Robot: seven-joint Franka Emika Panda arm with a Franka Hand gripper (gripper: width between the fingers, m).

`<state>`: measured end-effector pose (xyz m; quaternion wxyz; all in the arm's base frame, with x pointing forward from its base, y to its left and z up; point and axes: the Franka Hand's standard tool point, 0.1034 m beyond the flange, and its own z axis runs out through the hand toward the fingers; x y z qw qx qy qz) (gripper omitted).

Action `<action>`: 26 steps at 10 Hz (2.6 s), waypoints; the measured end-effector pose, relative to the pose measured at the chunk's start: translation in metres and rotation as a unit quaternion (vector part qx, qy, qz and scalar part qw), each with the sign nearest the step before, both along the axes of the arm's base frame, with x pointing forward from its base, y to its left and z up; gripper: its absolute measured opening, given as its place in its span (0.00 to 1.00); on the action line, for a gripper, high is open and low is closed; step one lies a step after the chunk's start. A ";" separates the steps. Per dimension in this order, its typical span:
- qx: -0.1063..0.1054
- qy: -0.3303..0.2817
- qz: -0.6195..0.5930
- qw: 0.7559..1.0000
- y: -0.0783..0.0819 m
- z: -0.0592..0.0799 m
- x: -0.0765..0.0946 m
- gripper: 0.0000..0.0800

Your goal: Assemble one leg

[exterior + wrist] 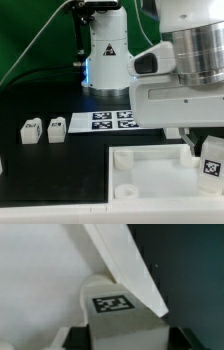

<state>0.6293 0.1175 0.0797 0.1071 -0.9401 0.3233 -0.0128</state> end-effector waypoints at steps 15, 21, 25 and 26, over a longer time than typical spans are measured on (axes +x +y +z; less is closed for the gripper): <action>-0.008 -0.042 0.100 0.994 -0.003 -0.002 -0.001 0.81; -0.042 -0.063 0.241 0.968 -0.004 -0.005 -0.001 0.48; 0.000 -0.020 -0.025 1.000 -0.011 -0.006 -0.003 0.38; 0.022 0.003 -0.142 0.990 -0.006 -0.007 -0.006 0.38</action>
Offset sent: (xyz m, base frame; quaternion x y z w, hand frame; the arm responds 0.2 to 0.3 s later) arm -0.0032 0.0067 -0.0109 0.0597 0.0026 0.4125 0.9090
